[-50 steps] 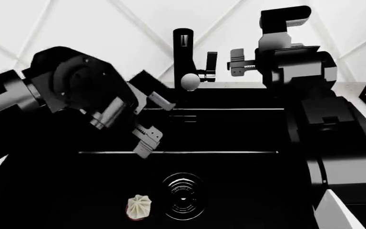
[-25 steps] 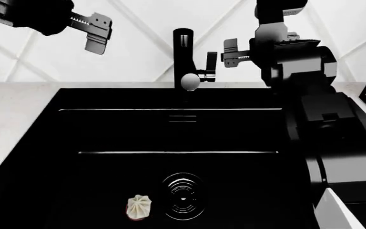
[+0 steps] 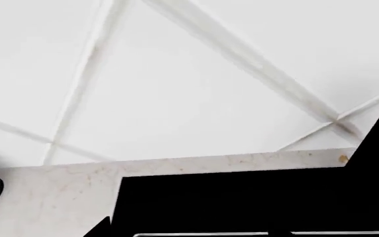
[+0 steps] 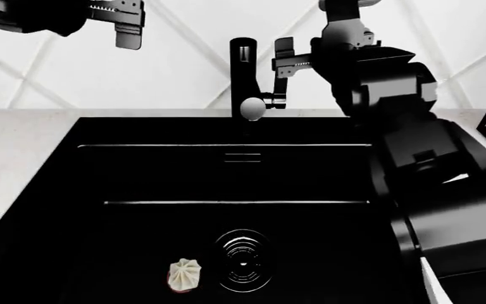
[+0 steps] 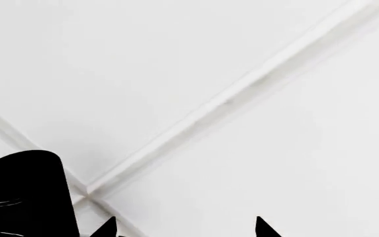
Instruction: Pick the dumpling from the counter and place it in the sink. Then turn on the sink faucet.
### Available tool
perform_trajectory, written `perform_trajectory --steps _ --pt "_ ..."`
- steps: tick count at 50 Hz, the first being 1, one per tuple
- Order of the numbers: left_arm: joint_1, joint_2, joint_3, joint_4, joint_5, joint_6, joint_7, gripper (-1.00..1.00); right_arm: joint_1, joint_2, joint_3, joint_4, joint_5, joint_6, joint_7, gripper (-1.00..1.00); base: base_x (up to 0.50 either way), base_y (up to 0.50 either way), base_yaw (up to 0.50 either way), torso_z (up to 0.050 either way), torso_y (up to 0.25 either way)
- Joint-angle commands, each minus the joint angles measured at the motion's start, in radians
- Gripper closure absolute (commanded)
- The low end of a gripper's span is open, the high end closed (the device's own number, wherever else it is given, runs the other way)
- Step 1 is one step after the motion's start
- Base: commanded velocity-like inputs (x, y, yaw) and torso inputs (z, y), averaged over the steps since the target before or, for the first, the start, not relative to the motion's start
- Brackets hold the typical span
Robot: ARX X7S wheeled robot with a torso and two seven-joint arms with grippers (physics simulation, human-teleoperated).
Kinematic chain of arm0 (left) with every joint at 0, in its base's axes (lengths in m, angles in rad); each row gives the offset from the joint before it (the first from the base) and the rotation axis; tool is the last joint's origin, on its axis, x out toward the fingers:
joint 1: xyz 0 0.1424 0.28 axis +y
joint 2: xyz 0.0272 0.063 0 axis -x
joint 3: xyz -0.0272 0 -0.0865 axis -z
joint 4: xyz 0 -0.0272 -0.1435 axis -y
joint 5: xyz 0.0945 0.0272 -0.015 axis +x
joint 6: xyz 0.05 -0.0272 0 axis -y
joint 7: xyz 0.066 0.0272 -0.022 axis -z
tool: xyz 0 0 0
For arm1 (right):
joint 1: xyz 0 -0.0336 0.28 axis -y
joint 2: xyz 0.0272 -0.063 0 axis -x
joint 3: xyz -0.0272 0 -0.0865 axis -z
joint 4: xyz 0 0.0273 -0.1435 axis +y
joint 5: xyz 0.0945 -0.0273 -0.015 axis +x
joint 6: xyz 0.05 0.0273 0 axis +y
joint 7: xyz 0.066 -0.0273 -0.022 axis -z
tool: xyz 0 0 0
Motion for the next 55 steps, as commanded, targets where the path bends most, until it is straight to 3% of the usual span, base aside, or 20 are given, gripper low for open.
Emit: perform_trajectory --steps 1,10,19,46,55 --pt "0.008 0.077 -0.001 -0.124 0.064 0.039 0.124 -1.0 -0.007 -0.02 -0.108 0.0 0.12 -0.02 -0.028 -1.0 0.0 0.0 0.0 0.0 0.0" --pt "0.016 -0.007 -0.032 0.065 0.045 0.074 0.028 -1.0 -0.015 -0.02 -0.033 0.0 0.043 -0.008 -0.032 -1.0 0.0 0.0 0.0 0.0 0.0" --pt "0.031 -0.052 -0.068 0.138 0.02 0.11 -0.021 -1.0 -0.021 -0.02 0.01 0.0 0.001 -0.001 -0.037 -1.0 0.0 0.0 0.0 0.0 -0.074" --pt "0.038 -0.05 -0.058 0.141 0.062 0.133 0.003 -1.0 -0.021 -0.02 -0.083 0.0 0.079 -0.022 -0.11 -1.0 0.0 0.0 0.0 0.0 -0.017" --pt "0.041 -0.05 -0.054 0.156 0.082 0.149 0.013 -1.0 -0.025 -0.02 -0.038 0.0 0.033 -0.019 -0.11 -1.0 0.0 0.0 0.0 0.0 -0.217"
